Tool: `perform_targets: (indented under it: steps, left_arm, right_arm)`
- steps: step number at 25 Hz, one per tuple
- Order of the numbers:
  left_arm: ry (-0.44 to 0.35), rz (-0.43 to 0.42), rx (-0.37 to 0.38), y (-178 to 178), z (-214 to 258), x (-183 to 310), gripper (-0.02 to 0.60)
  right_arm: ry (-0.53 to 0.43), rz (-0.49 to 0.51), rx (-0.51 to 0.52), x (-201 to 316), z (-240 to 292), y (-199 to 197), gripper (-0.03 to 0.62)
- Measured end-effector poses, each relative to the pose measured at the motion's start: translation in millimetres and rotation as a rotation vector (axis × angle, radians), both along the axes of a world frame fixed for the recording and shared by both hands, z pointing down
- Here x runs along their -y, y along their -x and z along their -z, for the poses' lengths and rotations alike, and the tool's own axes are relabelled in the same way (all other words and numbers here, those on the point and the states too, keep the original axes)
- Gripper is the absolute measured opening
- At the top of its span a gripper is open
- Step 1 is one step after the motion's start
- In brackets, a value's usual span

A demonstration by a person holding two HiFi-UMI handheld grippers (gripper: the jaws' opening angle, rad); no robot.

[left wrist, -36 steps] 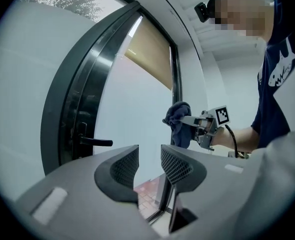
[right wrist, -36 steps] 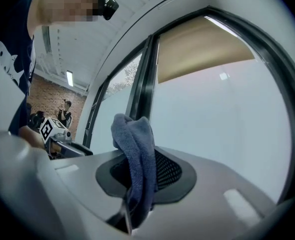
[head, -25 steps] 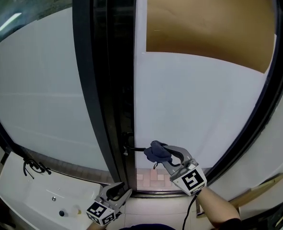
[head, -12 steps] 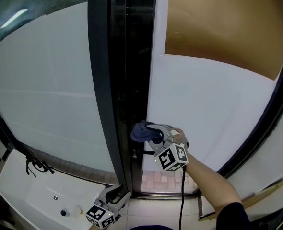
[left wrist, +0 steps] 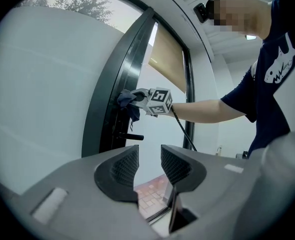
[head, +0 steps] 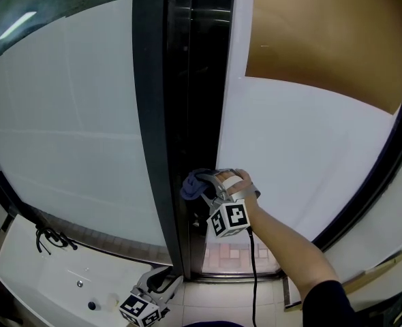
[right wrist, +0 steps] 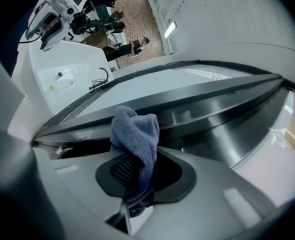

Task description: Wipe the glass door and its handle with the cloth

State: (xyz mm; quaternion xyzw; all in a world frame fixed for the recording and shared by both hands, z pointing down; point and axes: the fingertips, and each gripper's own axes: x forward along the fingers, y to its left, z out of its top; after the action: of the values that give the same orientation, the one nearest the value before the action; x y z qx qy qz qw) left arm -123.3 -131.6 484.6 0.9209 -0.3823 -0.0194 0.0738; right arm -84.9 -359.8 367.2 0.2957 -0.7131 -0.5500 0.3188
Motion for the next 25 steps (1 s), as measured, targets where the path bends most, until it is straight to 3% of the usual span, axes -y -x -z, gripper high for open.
perform_targets:
  steps: [6,11,25]
  left_arm:
    - [-0.016,-0.009,0.009,-4,5,3,0.135]
    - [-0.014,-0.016,-0.004,-22,5,3,0.135]
    - [-0.011,-0.077,0.012,-88,4,14,0.135]
  right_arm:
    - [-0.057,-0.023,-0.136,1,-11,-15,0.066]
    - [-0.065,-0.051,-0.178,1,-12,-47,0.066]
    - [-0.020,-0.189,-0.138,6,-9,-188,0.066]
